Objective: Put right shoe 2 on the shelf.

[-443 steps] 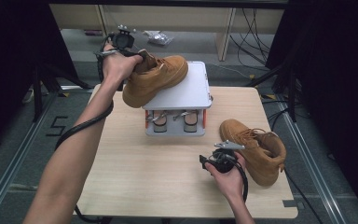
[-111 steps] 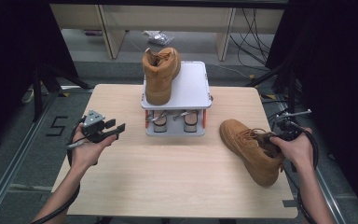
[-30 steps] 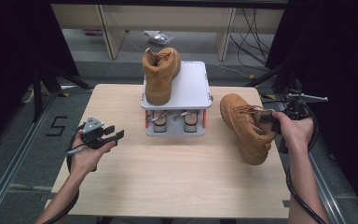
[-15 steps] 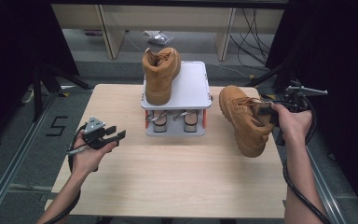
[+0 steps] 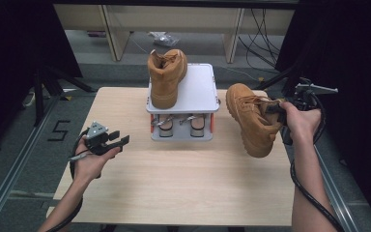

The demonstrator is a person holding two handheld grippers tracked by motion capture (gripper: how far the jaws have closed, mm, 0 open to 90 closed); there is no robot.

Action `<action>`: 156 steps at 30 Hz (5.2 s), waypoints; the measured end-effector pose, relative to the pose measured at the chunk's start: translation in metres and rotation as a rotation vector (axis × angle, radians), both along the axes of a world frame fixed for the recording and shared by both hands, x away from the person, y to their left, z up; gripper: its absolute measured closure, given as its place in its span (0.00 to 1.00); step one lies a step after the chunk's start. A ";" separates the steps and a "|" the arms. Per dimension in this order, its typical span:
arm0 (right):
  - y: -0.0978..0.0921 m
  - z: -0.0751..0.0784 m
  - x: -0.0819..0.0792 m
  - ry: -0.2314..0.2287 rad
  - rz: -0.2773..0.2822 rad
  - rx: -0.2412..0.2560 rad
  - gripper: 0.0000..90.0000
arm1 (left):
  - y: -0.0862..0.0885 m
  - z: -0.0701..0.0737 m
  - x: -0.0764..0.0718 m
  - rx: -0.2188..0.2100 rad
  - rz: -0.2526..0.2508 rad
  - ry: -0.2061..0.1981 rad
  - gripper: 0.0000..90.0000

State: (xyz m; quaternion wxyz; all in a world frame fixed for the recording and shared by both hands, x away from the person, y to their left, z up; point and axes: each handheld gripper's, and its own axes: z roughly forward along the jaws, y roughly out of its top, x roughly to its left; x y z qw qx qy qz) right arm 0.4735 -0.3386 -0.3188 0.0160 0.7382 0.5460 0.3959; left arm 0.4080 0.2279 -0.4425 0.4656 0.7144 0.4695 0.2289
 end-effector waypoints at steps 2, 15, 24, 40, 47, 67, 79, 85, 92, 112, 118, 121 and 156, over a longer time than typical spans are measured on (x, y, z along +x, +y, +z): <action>-0.001 0.002 0.001 0.014 0.001 0.002 0.94 | 0.000 0.000 0.000 0.004 0.003 0.001 0.58; 0.004 0.011 0.009 -0.005 -0.016 0.011 0.94 | -0.001 -0.003 -0.001 -0.003 0.003 0.005 0.58; 0.009 0.017 0.014 -0.032 -0.009 0.026 0.94 | 0.001 -0.004 -0.002 -0.004 0.010 0.005 0.58; 0.018 0.028 0.023 -0.055 -0.008 0.020 0.94 | 0.002 -0.007 -0.002 -0.002 0.009 0.008 0.58; 0.023 0.034 0.027 -0.059 -0.010 0.019 0.94 | 0.002 -0.007 -0.002 -0.004 0.011 0.008 0.58; 0.033 0.044 0.035 -0.082 -0.008 0.020 0.94 | 0.000 -0.004 -0.001 -0.002 0.003 0.004 0.57; 0.040 0.052 0.040 -0.089 -0.016 0.013 0.94 | 0.002 -0.005 -0.001 -0.014 0.004 0.006 0.57; 0.045 0.053 0.043 -0.103 -0.011 0.025 0.94 | 0.003 -0.005 -0.002 -0.010 0.009 0.009 0.56; 0.052 0.054 0.048 -0.101 -0.007 0.025 0.94 | 0.005 -0.006 -0.002 -0.008 0.010 0.009 0.56; 0.065 0.067 0.056 -0.104 -0.014 0.020 0.93 | 0.005 -0.007 -0.003 -0.010 0.012 0.009 0.56; 0.068 0.070 0.058 -0.097 -0.017 0.021 0.93 | 0.005 -0.007 -0.003 -0.010 0.011 0.009 0.56; 0.070 0.071 0.059 -0.102 -0.013 0.029 0.93 | 0.005 -0.007 -0.003 -0.010 0.011 0.009 0.56; 0.097 0.079 0.074 -0.096 0.009 0.026 0.93 | 0.009 -0.010 -0.004 -0.009 0.011 0.013 0.57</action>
